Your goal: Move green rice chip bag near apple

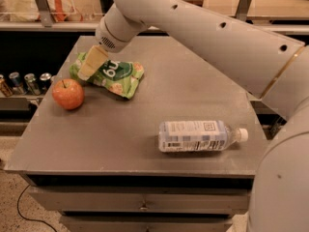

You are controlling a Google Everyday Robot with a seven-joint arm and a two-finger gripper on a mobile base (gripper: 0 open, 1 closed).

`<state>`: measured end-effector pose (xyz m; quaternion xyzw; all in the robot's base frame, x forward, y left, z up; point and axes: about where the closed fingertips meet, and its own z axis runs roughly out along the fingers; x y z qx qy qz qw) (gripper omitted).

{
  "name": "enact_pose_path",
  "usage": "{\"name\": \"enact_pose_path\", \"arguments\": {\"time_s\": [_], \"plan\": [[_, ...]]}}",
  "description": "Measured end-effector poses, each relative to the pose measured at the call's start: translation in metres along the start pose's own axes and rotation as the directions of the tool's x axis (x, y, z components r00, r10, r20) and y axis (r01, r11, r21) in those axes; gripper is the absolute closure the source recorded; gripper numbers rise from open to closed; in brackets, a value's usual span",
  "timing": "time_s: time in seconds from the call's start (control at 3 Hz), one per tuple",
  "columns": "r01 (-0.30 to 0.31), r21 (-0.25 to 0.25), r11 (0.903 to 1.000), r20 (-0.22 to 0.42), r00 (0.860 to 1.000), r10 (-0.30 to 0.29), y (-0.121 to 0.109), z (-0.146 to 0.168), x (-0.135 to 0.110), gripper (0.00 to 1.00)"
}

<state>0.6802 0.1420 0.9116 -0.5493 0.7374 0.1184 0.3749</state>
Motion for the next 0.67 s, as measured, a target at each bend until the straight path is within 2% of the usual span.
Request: {"name": "enact_pose_path", "arguments": {"time_s": [0.33, 0.67], "plan": [[-0.001, -0.026, 0.9997, 0.009, 1.0, 0.001, -0.007, -0.009, 0.009, 0.0], [0.028, -0.062, 0.9977, 0.004, 1.0, -0.027, -0.018, -0.019, 0.023, 0.0]]}}
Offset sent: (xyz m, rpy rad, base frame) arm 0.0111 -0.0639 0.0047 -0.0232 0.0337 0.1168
